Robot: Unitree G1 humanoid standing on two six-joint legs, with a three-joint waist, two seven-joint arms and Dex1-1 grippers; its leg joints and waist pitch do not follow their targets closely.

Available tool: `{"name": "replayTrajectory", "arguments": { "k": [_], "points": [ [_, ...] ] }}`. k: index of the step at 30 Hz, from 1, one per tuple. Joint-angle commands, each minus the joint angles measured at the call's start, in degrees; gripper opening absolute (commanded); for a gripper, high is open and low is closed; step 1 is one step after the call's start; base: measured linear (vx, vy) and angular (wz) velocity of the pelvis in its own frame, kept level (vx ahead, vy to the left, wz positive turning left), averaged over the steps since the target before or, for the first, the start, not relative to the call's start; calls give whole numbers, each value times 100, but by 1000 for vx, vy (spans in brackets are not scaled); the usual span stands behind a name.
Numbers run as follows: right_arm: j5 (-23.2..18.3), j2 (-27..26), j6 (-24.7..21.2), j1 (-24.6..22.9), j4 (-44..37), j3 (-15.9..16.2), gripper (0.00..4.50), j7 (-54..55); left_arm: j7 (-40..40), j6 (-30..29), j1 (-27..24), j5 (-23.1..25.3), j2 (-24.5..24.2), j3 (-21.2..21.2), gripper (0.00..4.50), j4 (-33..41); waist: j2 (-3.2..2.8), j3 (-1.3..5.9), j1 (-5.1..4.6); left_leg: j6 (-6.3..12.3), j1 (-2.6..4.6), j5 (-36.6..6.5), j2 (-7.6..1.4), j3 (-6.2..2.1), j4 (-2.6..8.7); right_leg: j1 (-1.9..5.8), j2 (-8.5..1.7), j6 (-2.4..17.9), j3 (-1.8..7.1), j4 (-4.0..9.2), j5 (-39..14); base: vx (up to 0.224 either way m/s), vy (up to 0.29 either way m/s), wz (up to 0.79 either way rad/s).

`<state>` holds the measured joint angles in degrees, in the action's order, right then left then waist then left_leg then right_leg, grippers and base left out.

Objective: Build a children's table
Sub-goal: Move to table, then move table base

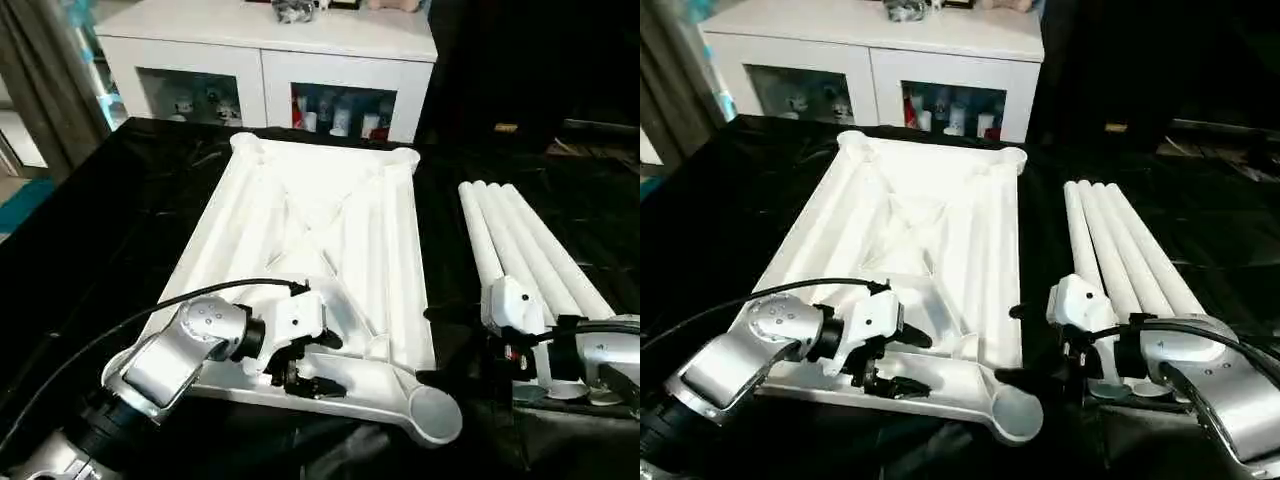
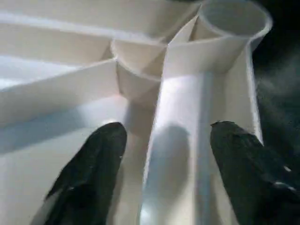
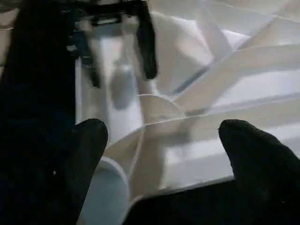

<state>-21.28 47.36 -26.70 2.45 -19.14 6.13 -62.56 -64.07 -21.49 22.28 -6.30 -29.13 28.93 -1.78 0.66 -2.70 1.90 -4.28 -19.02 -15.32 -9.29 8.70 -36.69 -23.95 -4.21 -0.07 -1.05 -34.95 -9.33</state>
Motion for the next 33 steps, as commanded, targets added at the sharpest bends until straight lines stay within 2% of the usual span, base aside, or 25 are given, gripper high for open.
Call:
{"name": "replayTrajectory", "arguments": {
  "k": [1, 4, 6, 7, 10, 13, 15, 25, 26, 28, 30, 32, 33],
  "points": [
    [-93, 82, -37, -20, -151, 29, 431, -91, 69, -36, 115, 98, -18, 31, 293, -42, 35, 286, 10, 589, -93, -543, -292, -43, 515, 349, -299, 1451, 191, 384, -1465, 0, 0, 0],
    [12, 113, 48, -38, -93, 61, 431, -125, 88, -11, 187, 158, -4, 35, 282, -157, 36, 280, 8, 485, -99, -664, -288, -45, 527, 339, -301, 1327, 189, 414, -1793, 0, 0, 0],
    [27, 105, 53, -37, -82, 63, 431, -128, 88, -4, 195, 197, 21, 7, 274, -181, 40, 281, 3, 461, -113, -653, -289, -54, 534, 346, -302, 1289, 190, 410, -1799, 0, 0, 0],
    [36, 95, 60, -37, -70, 65, 431, -134, 84, 4, 200, 216, 29, -5, 248, -187, 40, 287, 1, 461, -117, -619, -292, -59, 533, 348, -302, 1279, 188, 406, -1752, 0, 0, 0],
    [74, 75, 97, -41, -28, 76, 431, -146, 53, 2, 200, 233, 13, 4, 244, -178, 41, 293, 2, 485, -127, -542, -291, -59, 528, 353, -307, 1325, 189, 389, -1601, 0, 0, 0],
    [100, 100, 149, -48, 10, 111, 431, -116, 52, 18, 200, 259, -23, 34, 201, -182, 30, 293, 5, 517, -126, -482, -293, -60, 525, 353, -306, 1378, 186, 378, -1479, 0, 0, 0],
    [107, 102, 169, -60, 13, 122, 431, -112, 54, 59, 196, 283, -25, 21, 184, -178, 46, 295, 2, 521, -130, -485, -292, -58, 523, 359, -309, 1383, 187, 382, -1480, 0, 0, 0],
    [156, 105, 199, -43, 45, 158, 431, -149, 117, 118, 201, 462, -53, 55, 100, -153, 48, 276, -3, 484, -128, -645, -296, -64, 542, 343, -311, 1272, 189, 413, -1819, 0, 0, 0],
    [176, 104, 203, -50, 34, 172, 431, -154, 155, 181, 175, 527, -43, 44, 100, -125, 50, 276, -4, 480, -130, -652, -299, -64, 544, 341, -310, 1268, 188, 415, -1818, 0, 0, 0],
    [185, 94, 186, -42, 12, 186, 431, -143, 196, 285, 159, 593, -40, 44, 69, -103, 48, 277, -2, 488, -129, -651, -300, -67, 544, 342, -312, 1263, 189, 413, -1792, 0, 0, 0],
    [187, 90, 179, -41, 0, 189, 431, -136, 205, 316, 152, 616, -43, 49, 66, -91, 47, 279, 0, 496, -127, -630, -303, -66, 546, 341, -314, 1263, 191, 411, -1755, 0, 0, 0],
    [94, 45, 125, -30, -82, 188, 431, -155, 233, 418, 114, 732, -73, 108, 30, -57, 57, 273, 1, 499, -128, -663, -304, -66, 549, 338, -315, 1257, 191, 417, -1790, 0, 0, 0],
    [42, 19, 105, -20, -117, 189, 431, -171, 263, 448, 99, 766, -74, 116, 30, -46, 55, 271, 0, 498, -129, -677, -305, -67, 551, 339, -317, 1249, 192, 420, -1818, 0, 0, 0]
  ]
}}
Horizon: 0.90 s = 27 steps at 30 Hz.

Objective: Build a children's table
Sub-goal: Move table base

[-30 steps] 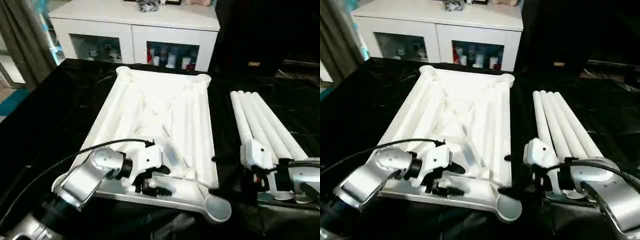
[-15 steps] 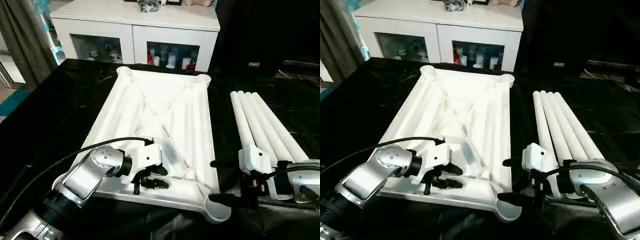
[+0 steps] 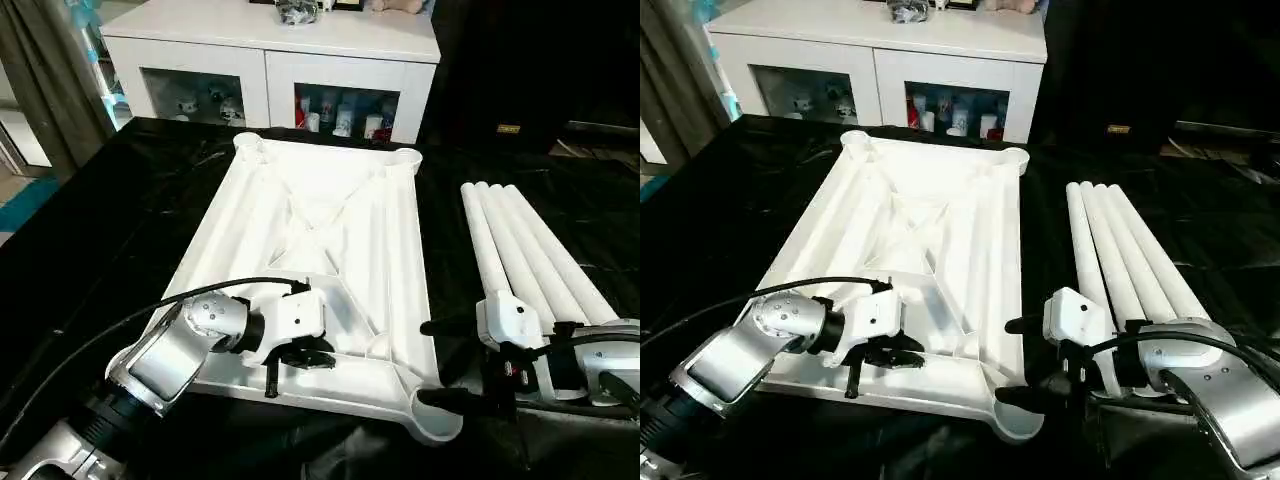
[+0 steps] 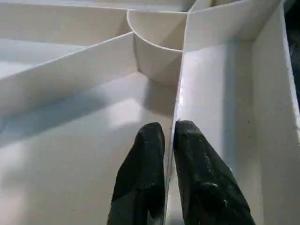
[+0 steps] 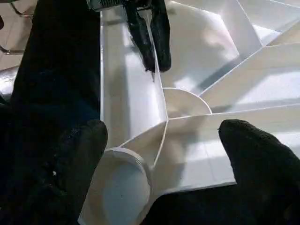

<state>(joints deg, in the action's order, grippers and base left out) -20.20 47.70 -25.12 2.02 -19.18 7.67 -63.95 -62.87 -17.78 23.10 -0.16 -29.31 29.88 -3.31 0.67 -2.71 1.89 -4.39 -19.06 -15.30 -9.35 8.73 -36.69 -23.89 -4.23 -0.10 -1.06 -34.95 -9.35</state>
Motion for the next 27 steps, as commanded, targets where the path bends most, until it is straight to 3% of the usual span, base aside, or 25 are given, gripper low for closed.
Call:
{"name": "replayTrajectory", "arguments": {
  "k": [1, 4, 8, 12, 20, 24, 27],
  "points": [
    [-98, -29, -65, 27, -135, 34, 431, -42, 162, 89, 8, 168, -55, 23, 24, 117, 58, 269, 4, 506, -126, -709, -299, -74, 554, 332, -318, 1231, 192, 420, -1879, 0, 0, 0],
    [-101, -36, -64, 39, -143, 44, 431, -48, 207, 210, -4, 263, -70, 52, 8, 108, 60, 275, -13, 489, -140, -665, -298, -80, 552, 338, -320, 1214, 194, 417, -1844, 0, 0, 0],
    [-81, -61, -59, 93, -129, 83, 431, -38, 454, 934, 23, 821, -224, 236, 8, -61, 57, 274, -24, 541, -146, -663, -308, -87, 553, 336, -319, 1192, 192, 420, -1818, 0, 0, 0],
    [-99, -95, -101, 134, -169, 104, 431, -10, 695, 1249, 79, 1178, -330, 289, 8, -64, 63, 260, -15, 480, -129, -778, -305, -81, 563, 319, -319, 1149, 195, 433, -2003, 0, 0, 0],
    [-107, -152, -117, 165, -207, 145, 431, 42, 1029, 1908, 342, 1676, -486, 210, 8, -60, 71, 247, -7, 367, -119, -933, -282, -87, 572, 275, -307, 846, 197, 492, -2617, 0, 0, 0],
    [-86, -191, -120, 174, -216, 165, 431, 56, 1095, 2005, 387, 1808, -549, 179, 8, -155, 57, 268, 2, 339, -136, -777, -292, -95, 574, 291, -313, 936, 195, 444, -2221, 0, 0, 0],
    [-82, -214, -121, 174, -231, 171, 431, 74, 1193, 2031, 423, 1931, -613, 118, 8, -232, 40, 286, 5, 384, -133, -635, -298, -85, 565, 311, -310, 1178, 190, 391, -1632, 0, 0, 0]
  ]
}}
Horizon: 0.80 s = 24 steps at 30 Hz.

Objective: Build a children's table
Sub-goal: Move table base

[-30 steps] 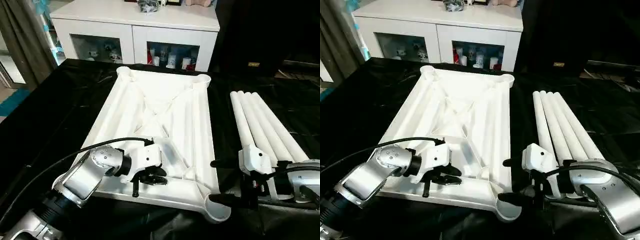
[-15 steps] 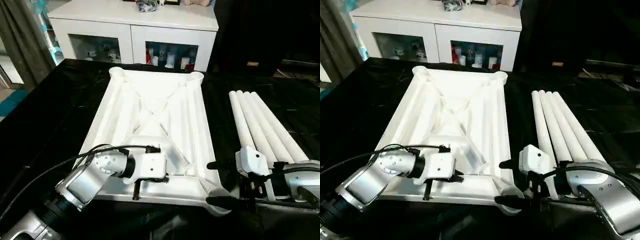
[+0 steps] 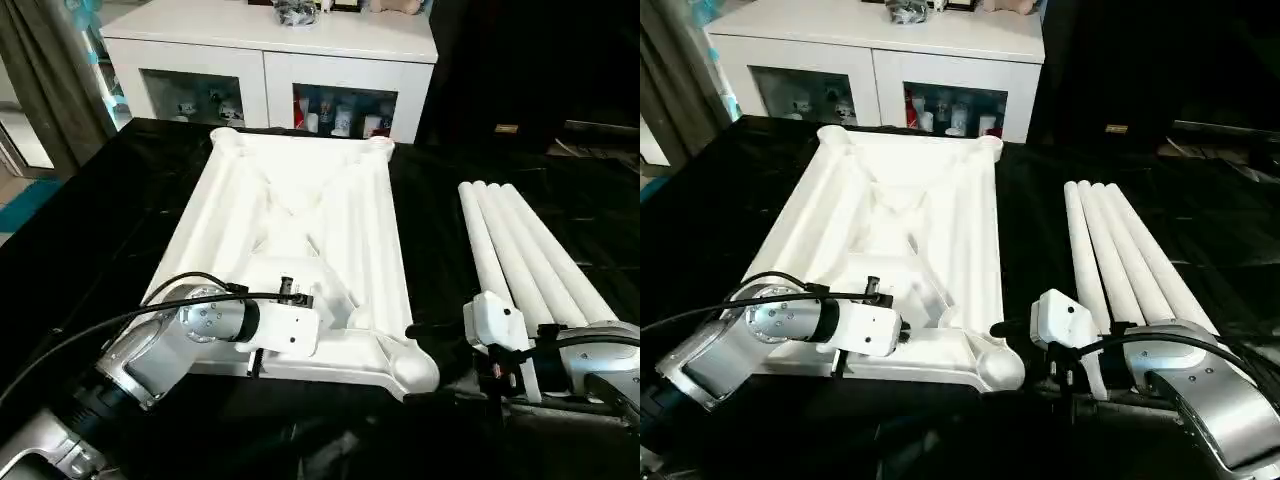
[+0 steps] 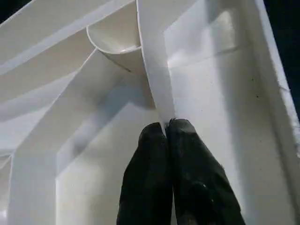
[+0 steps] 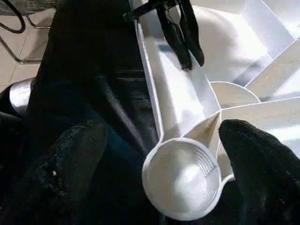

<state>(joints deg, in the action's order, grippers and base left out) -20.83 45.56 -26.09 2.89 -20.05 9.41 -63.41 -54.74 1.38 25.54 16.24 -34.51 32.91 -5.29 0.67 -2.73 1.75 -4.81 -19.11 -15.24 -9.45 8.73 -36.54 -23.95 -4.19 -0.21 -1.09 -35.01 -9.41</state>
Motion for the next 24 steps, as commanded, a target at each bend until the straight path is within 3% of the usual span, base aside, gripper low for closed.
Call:
{"name": "replayTrajectory", "arguments": {
  "k": [1, 16, 17, 19, 20, 22, 24],
  "points": [
    [-11, -4, -16, 84, -143, 1, 431, 27, 457, 151, 202, 337, -119, -246, 8, -135, 42, 288, 18, 440, -129, -606, -290, -83, 547, 320, -314, 1222, 194, 391, -1545, 0, 0, 0],
    [53, -83, 48, 97, -117, 82, 431, 109, 449, 178, 174, 269, -469, -612, 8, -326, 2, 285, 30, 375, -109, -610, -297, -74, 550, 326, -322, 1399, 195, 358, -1292, 0, 0, 0],
    [64, -89, 60, 105, -104, 94, 431, 117, 395, 136, 67, 135, -451, -657, 8, -223, 42, 285, 28, 387, -113, -600, -297, -69, 548, 328, -319, 1403, 193, 358, -1274, 0, 0, 0],
    [89, -112, 70, 137, -72, 122, 431, 125, 289, 172, -94, -36, -422, -648, 8, -100, 23, 283, 29, 391, -126, -557, -298, -71, 547, 339, -334, 1447, 195, 342, -1220, 0, 0, 0],
    [97, -127, 76, 162, -53, 137, 431, 124, 230, 176, -170, -162, -376, -646, 8, -71, 63, 281, 27, 412, -116, -582, -300, -61, 548, 331, -328, 1441, 195, 356, -1260, 0, 0, 0],
    [105, -147, 81, 196, -31, 154, 431, 120, 198, 194, -246, -300, -301, -656, 8, -84, 30, 277, 42, 425, -102, -578, -303, -61, 553, 314, -331, 1444, 196, 355, -1303, 0, 0, 0],
    [112, -173, 94, 232, -9, 166, 431, 112, 150, 220, -335, -449, -230, -671, 8, -124, 51, 280, 51, 437, -111, -533, -300, -53, 548, 323, -334, 1457, 198, 342, -1254, 0, 0, 0]
  ]
}}
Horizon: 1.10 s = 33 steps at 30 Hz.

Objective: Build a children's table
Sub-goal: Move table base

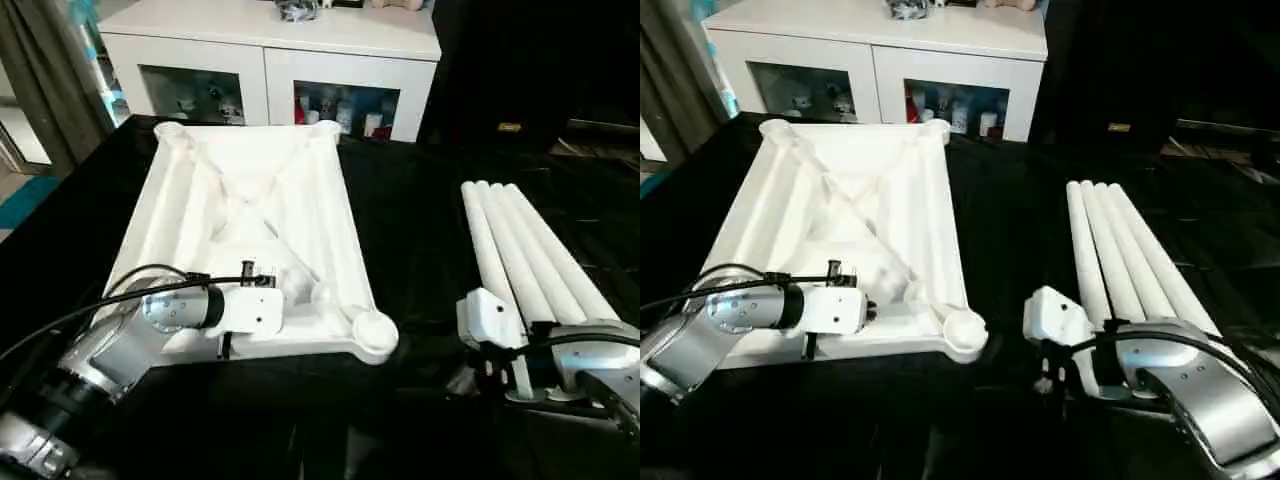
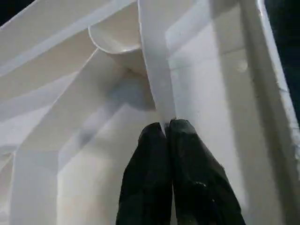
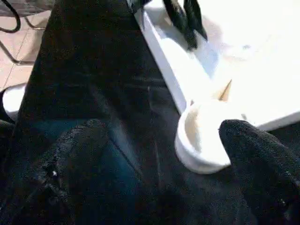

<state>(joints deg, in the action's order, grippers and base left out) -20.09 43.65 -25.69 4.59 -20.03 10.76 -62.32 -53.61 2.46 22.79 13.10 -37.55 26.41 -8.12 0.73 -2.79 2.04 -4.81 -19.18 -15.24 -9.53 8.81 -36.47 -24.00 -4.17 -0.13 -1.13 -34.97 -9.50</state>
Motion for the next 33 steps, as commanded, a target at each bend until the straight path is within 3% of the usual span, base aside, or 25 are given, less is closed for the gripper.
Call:
{"name": "replayTrajectory", "arguments": {
  "k": [1, 2, 4, 6, 11, 14, 16, 17, 18, 19, 20, 22, 23, 24, 25, 26, 27, 29, 30, 33],
  "points": [
    [34, 0, 70, 76, -4, 28, 431, 1, -23, 133, -105, -193, 65, -12, 8, 156, 33, 288, 30, 448, -93, -522, -297, -62, 544, 319, -338, 1457, 200, 334, -1211, 0, 0, 0],
    [13, -31, 81, 85, 4, 11, 431, 10, -23, 102, -160, -214, 66, -26, 8, 132, 38, 287, 29, 457, -100, -517, -297, -61, 545, 328, -335, 1444, 201, 333, -1200, 0, 0, 0],
    [-4, -61, 105, 87, 18, -23, 431, 43, -15, 68, -241, -144, 18, -67, 58, 50, 47, 283, 29, 462, -103, -522, -291, -56, 545, 328, -334, 1423, 201, 338, -1228, 0, 0, 0],
    [-6, -68, 121, 89, 33, -57, 431, 69, 167, 13, -232, 34, -17, -128, 58, -98, 42, 282, 31, 458, -104, -540, -294, -59, 546, 330, -337, 1397, 203, 343, -1281, 0, 0, 0],
    [-102, -136, 126, 108, 58, -150, 431, 86, 393, -145, -88, 82, -63, -375, 106, -300, 73, 243, 20, 339, -79, -953, -277, -57, 567, 282, -321, 1070, 212, 438, -2214, 0, 0, 0],
    [-253, -208, 67, 110, 19, -265, 431, 130, 255, -201, -99, -11, -176, -451, 140, -202, 61, 243, 18, 280, -94, -1002, -274, -80, 582, 267, -324, 911, 211, 446, -2448, 0, 0, 0],
    [-364, -263, 22, 103, -15, -356, 431, 180, 178, -317, -148, -137, -213, -557, 150, -70, 58, 250, 12, 261, -95, -951, -281, -87, 588, 269, -325, 929, 210, 431, -2335, 0, 0, 0],
    [-467, -388, 11, 119, -49, -508, 431, 356, 111, -535, -215, -455, -202, -791, 155, 176, 18, 245, 19, 233, -84, -960, -281, -82, 591, 258, -321, 982, 211, 420, -2240, 0, 0, 0],
    [-467, -388, 11, 119, -49, -508, 431, 356, 111, -535, -215, -455, -202, -791, 164, 176, 18, 245, 19, 233, -84, -960, -281, -82, 591, 258, -321, 982, 211, 420, -2240, 0, 0, 0],
    [-511, -536, -10, 168, -43, -639, 431, 590, 99, -752, -263, -767, -151, -1017, 177, 393, -4, 275, 10, 176, -79, -824, -281, -69, 581, 266, -321, 1157, 204, 380, -1842, 0, 0, 0],
    [-454, -888, -166, 347, 38, -891, 431, 1281, 151, -1235, -342, -1425, 16, -1480, 187, 877, -28, 270, -1, 136, -77, -733, -273, -59, 584, 264, -298, 1263, 198, 354, -1579, 0, 0, 0],
    [-341, -1110, -386, 463, 65, -1022, 431, 1793, 270, -1457, -390, -1750, 165, -1717, 198, 1171, -4, 296, 0, 87, -94, -514, -247, -47, 561, 289, -280, 1432, 174, 318, -1253, 0, 0, 0],
    [-312, -1170, -462, 490, 62, -1055, 431, 1931, 318, -1498, -404, -1821, 211, -1773, 209, 1248, -21, 286, -5, 63, -84, -462, -247, -42, 563, 288, -268, 1446, 180, 311, -1166, 0, 0, 0],
    [-252, -1417, -827, 578, 38, -1168, 431, 2433, 544, -1760, -507, -2141, 476, -1953, 209, 1591, -22, 287, -15, 87, -83, -446, -242, -30, 556, 297, -253, 1475, 173, 310, -1047, 0, 0, 0],
    [-218, -1543, -1037, 599, 25, -1189, 431, 2669, 676, -1911, -617, -2340, 662, -2013, 209, 1780, -73, 293, -19, 61, -76, -339, -233, -18, 544, 304, -250, 1544, 180, 289, -852, 0, 0, 0],
    [-197, -1615, -1163, 603, 19, -1175, 431, 2818, 745, -2029, -715, -2485, 791, -2049, 209, 1908, -59, 297, -31, 55, -93, -308, -228, -10, 543, 325, -237, 1545, 169, 305, -774, 0, 0, 0],
    [-106, -1666, -1307, 634, 66, -1160, 431, 2990, 826, -2194, -818, -2599, 937, -2051, 209, 2031, -82, 304, -15, 54, -87, -301, -225, -11, 539, 331, -239, 1540, 170, 292, -741, 0, 0, 0],
    [-11, -1716, -1438, 669, 132, -1161, 431, 3164, 920, -2334, -911, -2650, 1064, -2046, 209, 2109, -54, 315, -26, 142, -104, -257, -207, -2, 531, 354, -225, 1447, 177, 304, -730, 0, 0, 0],
    [19, -1907, -1734, 732, 225, -1244, 440, 3520, 1108, -2496, -1026, -2698, 1229, -2102, 216, 2129, -64, 312, -37, 159, -106, -237, -207, -1, 531, 356, -225, 1435, 182, 303, -738, 0, 0, 0],
    [175, -2241, -2252, 934, 420, -1471, 440, 4280, 1569, -2724, -1000, -2628, 1577, -2224, 216, 1964, -146, 280, -45, 52, -100, -477, -201, -3, 549, 330, -222, 1316, 188, 378, -1281, 0, 0, 0]
  ]
}}
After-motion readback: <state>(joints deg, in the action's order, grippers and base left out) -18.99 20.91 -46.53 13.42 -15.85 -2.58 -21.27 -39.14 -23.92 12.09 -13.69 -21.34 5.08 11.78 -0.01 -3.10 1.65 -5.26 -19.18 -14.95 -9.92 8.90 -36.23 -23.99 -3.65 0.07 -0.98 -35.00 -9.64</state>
